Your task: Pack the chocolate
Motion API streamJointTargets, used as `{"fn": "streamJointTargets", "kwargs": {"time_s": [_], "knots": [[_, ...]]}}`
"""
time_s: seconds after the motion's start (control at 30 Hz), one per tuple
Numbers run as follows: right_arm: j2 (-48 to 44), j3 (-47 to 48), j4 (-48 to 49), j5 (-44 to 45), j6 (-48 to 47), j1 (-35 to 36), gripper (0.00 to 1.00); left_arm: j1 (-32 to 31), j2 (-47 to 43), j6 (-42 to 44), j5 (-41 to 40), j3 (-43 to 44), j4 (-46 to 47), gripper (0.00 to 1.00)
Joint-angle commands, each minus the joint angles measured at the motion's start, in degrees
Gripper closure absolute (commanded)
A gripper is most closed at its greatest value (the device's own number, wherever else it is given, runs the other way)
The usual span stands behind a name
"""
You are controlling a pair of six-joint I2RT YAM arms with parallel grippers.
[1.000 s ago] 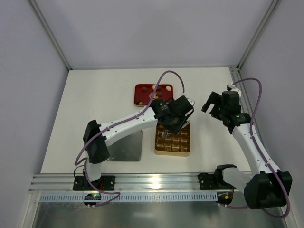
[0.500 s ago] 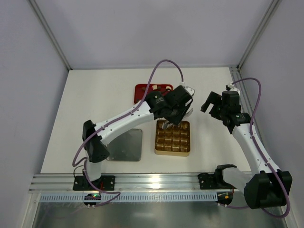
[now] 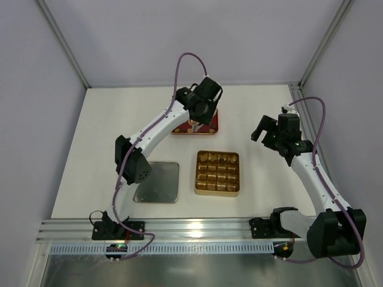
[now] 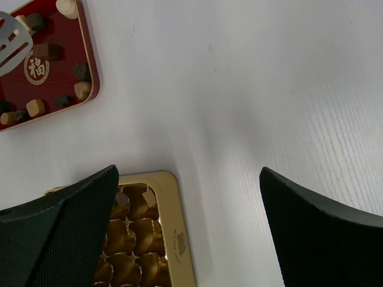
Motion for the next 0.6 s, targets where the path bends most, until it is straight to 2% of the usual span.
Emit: {"fn": "streamJointTargets", "kwargs": {"time_s": [0.0, 0.3, 0.57], "knots": [[0.2, 0.2, 2.4, -0.5, -0.5, -0.2, 0.00, 0.7, 2.4, 2.5, -1.9, 4.6, -1.0, 0.56], [0.9, 0.0, 2.8, -0.6, -0.7, -0.2, 0.00, 2.0, 5.4, 4.1, -5.5, 5.5, -1.3, 0.54], [1.2, -0.1, 3.1, -2.5, -0.7, -0.1, 0.00, 3.0, 7.3, 4.5, -5.6, 5.4, -1.0, 0.53]]}}
